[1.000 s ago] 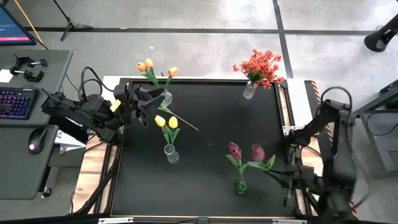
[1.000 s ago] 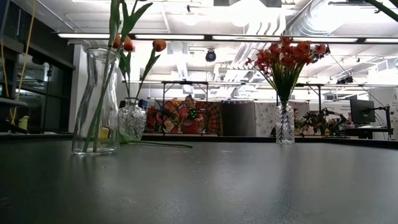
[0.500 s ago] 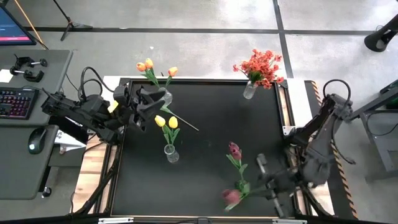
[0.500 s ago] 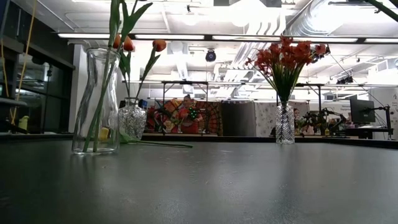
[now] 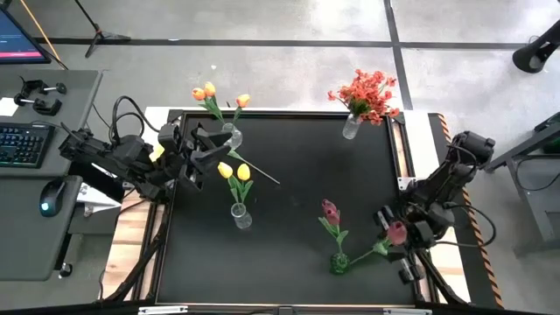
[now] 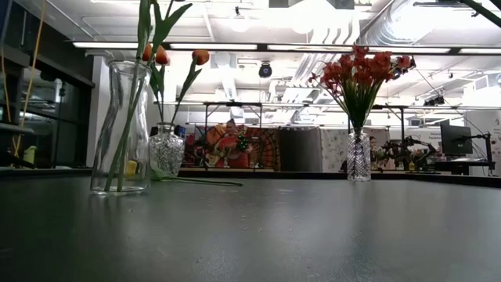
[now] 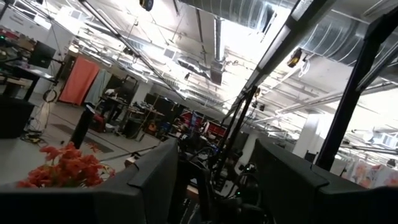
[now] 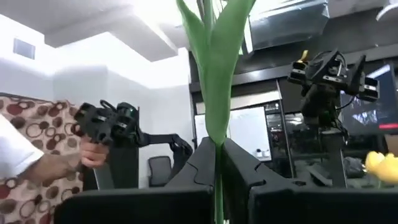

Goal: Sort flowers into vase by color
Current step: Put the dark red flower into the green vase

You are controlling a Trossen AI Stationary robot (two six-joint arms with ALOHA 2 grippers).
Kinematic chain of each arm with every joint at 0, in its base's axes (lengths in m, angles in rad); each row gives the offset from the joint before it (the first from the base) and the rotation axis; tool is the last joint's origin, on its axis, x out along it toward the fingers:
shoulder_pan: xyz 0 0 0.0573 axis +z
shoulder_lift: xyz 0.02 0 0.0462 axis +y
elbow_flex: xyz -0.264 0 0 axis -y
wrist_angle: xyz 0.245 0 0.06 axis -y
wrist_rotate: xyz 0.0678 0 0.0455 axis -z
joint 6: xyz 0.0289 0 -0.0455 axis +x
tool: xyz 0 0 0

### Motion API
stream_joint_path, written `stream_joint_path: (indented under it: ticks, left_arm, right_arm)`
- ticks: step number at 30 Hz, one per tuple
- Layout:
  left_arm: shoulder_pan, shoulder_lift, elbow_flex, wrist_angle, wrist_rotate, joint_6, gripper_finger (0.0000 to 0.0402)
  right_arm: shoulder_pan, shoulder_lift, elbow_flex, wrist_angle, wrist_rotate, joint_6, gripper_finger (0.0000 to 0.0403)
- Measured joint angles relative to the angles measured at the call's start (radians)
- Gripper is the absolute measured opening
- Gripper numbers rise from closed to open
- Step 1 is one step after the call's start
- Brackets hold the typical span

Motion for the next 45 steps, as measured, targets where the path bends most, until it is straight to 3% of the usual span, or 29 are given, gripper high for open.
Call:
stream_joint_path:
  ticks: [10, 29, 37, 45]
  left_arm:
    - [0.000, 0.000, 0.001, -0.010, -0.036, 0.050, 0.0202]
    - [0.000, 0.000, 0.001, -0.016, -0.053, 0.065, 0.0202]
    - [0.000, 0.000, 0.001, -0.015, -0.053, 0.048, 0.0202]
    - [0.000, 0.000, 0.001, -0.016, -0.053, 0.049, 0.0202]
  right_arm:
    - [-0.054, 0.006, -0.049, -0.116, -0.026, 0.118, 0.0000]
    - [-0.118, 0.178, -0.072, -0.080, -0.057, 0.254, 0.0000]
    - [-0.118, 0.178, -0.072, -0.180, 0.024, 0.300, 0.0000]
    - [-0.117, 0.178, -0.072, -0.188, 0.019, 0.317, 0.0015]
